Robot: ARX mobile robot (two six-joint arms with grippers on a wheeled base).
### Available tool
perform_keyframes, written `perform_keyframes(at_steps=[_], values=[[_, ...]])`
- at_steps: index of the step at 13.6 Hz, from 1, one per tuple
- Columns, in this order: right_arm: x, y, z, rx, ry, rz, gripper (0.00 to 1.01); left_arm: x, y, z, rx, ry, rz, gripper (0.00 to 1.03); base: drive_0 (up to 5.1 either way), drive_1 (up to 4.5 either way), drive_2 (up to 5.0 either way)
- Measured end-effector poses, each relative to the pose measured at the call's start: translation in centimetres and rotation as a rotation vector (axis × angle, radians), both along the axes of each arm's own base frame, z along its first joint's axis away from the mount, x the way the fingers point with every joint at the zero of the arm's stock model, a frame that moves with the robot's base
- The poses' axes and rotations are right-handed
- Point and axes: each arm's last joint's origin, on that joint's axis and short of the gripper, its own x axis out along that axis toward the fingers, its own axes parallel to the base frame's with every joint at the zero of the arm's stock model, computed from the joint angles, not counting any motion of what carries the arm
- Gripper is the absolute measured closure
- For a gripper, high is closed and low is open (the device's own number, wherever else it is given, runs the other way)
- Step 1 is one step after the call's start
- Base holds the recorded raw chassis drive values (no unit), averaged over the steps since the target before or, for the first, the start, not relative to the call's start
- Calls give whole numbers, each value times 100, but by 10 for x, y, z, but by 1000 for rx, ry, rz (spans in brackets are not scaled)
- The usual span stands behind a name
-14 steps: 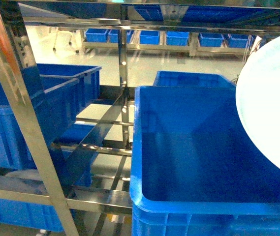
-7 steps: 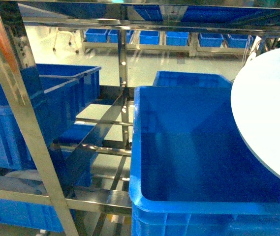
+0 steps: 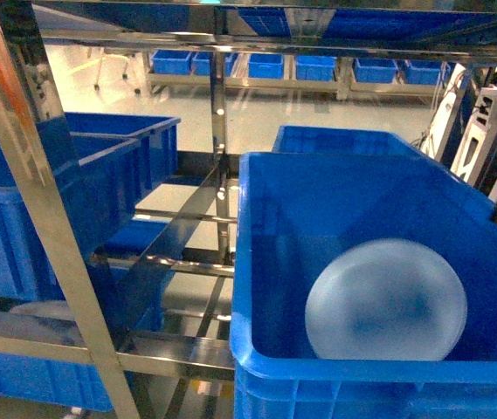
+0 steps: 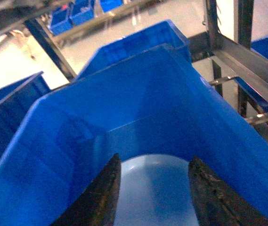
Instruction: Place blue tray on left shelf second layer neatly
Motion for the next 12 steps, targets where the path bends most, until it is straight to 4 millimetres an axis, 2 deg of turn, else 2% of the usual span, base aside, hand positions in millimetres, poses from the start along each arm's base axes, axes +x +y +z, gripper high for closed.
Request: perform_keyframes(at_steps=[2,4,9,10,11,12], values=[[-43,-15,16,45,-48,74,37,0,0,0,0,0,0,5,0,0,0],[-67,-24,18,53,-13,89,24,0,0,0,0,0,0,5,0,0,0],[-86,-32,32,45,-18,99,10,0,0,0,0,0,0,5,0,0,0],[-97,-36,46,19,-42,99,1,0,0,0,0,0,0,5,0,0,0],[-117,-41,68,-78,-95,68,4,0,0,0,0,1,0,5,0,0,0],[-136,-46,73,-197,-100,30,3,0,0,0,0,0,0,5,0,0,0]])
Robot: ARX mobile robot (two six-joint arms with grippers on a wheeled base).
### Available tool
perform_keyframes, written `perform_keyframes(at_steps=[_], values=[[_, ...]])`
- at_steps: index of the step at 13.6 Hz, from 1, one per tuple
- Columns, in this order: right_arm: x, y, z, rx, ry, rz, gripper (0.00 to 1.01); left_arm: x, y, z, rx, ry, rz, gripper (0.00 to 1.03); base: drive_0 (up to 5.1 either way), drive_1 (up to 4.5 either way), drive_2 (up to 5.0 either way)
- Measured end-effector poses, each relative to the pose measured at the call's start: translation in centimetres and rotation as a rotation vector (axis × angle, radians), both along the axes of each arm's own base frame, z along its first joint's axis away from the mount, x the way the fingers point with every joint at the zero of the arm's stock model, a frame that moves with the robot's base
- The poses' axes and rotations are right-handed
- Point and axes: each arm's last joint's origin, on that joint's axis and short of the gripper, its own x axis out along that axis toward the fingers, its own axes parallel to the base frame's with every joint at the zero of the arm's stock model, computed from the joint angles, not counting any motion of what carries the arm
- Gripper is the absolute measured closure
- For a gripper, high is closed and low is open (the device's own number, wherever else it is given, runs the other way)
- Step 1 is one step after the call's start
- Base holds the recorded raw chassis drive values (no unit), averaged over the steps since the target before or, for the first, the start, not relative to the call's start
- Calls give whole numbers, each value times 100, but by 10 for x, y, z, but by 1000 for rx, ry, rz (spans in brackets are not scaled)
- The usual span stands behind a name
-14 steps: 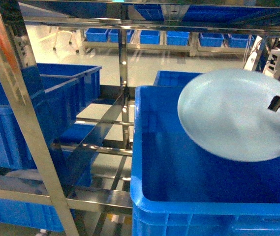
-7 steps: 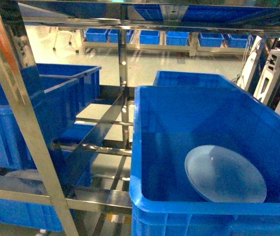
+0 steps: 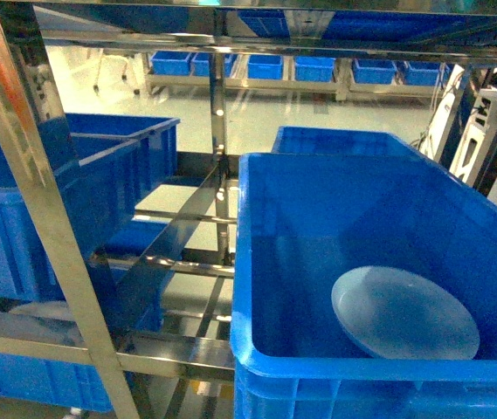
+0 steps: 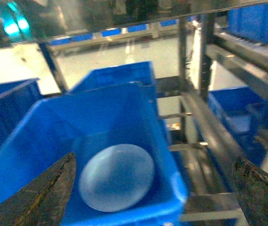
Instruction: Place blue tray on left shelf second layer neatly
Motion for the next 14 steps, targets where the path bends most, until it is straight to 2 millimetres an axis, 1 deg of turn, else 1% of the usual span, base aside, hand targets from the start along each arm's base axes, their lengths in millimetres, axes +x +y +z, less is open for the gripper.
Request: perform_keyframes(at_steps=[1,2,3,4,5,6,7,10,11,14], values=[[-16,-2,-6,-113,16,-32,3,0,0,0,0,0,0,5,0,0,0],[-26,-2,-15,-216,58,-45,3,0,0,0,0,0,-1,5,0,0,0],[-29,3,-18,-278,89,-20,3,0,0,0,0,0,0,5,0,0,0],[-28,3,-17,-269,1,23,8,0,0,0,0,0,-1,5,0,0,0],[-31,-5,-21,-244,-127,9,22,0,0,0,0,0,2,5,0,0,0],[-31,-5,-20,-237,-156,35,35,0,0,0,0,1,3,5,0,0,0],[-31,-3,-22,-234,-151,66,48,0,0,0,0,-1,-2,5,0,0,0],[-31,-3,-28,-235,-162,62,86,0,0,0,0,0,-1,5,0,0,0],[-31,-3,-35,-232,-143,64,99,0,0,0,0,1,1,5,0,0,0],[-31,-3,-34,-230,-152,65,99,0,0,0,0,1,0,5,0,0,0]])
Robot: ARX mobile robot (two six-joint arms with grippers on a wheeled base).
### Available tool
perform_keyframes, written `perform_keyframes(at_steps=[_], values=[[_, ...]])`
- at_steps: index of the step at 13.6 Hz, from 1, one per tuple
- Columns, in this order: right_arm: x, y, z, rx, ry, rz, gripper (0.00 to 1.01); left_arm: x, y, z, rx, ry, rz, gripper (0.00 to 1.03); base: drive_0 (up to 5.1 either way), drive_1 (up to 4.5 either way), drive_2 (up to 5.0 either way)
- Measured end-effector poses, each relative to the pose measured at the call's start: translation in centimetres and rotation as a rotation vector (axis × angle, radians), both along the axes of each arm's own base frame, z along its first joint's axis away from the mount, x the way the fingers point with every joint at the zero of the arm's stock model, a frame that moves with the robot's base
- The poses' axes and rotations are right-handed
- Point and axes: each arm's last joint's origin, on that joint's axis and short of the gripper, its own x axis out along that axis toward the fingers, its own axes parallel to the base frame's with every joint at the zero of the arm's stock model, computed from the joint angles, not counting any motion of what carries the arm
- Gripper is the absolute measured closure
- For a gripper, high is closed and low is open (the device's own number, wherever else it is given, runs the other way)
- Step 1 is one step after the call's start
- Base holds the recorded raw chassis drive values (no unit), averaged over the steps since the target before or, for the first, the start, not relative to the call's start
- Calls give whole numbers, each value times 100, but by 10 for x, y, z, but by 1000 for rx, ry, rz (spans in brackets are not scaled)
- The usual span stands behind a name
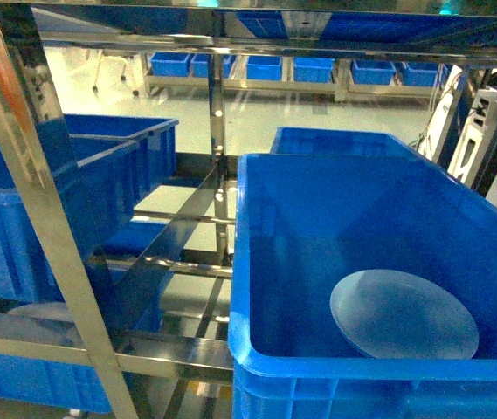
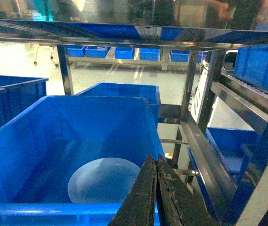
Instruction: Place blue tray on left shelf second layer neatly
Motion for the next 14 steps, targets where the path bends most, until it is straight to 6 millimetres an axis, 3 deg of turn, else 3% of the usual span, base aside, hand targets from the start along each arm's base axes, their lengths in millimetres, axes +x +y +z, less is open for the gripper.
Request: perform_keyframes(at_steps=[9,14], values=[[0,0,0,0,0,0,97,0,0,0,0,0,0,5,0,0,0],[0,0,0,0,0,0,34,0,0,0,0,0,0,5,0,0,0]])
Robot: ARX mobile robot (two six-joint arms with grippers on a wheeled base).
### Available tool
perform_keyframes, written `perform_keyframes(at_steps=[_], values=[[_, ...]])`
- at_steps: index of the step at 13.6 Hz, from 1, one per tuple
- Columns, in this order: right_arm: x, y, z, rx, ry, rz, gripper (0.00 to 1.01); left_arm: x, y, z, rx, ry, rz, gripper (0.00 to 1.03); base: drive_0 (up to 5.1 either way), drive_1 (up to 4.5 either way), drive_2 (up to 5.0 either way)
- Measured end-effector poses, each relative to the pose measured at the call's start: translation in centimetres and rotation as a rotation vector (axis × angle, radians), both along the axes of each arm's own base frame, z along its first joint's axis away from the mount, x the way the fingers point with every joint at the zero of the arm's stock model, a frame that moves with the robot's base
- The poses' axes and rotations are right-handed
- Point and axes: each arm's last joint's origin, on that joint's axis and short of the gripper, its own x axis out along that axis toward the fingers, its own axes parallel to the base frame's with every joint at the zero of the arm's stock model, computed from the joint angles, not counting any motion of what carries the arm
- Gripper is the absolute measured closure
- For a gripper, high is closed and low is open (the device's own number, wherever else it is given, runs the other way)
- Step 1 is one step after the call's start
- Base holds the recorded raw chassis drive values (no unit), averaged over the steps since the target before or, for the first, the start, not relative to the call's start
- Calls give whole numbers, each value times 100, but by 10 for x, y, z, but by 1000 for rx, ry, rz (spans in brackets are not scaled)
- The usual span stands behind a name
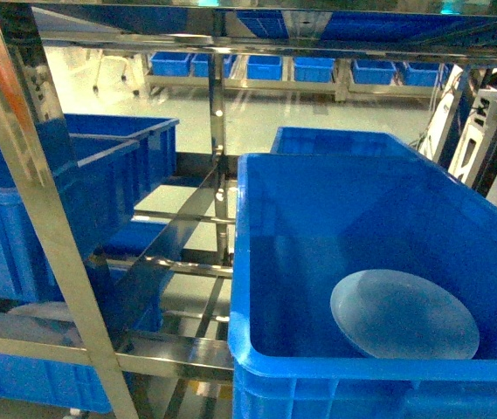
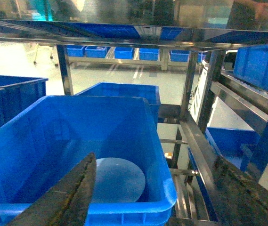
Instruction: Place blue tray on left shelf second layer neatly
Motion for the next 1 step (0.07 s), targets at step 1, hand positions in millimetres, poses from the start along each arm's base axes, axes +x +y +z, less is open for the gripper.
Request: perform_keyframes(at_steps=[1], values=[[0,0,0,0,0,0,21,0,0,0,0,0,0,5,0,0,0]])
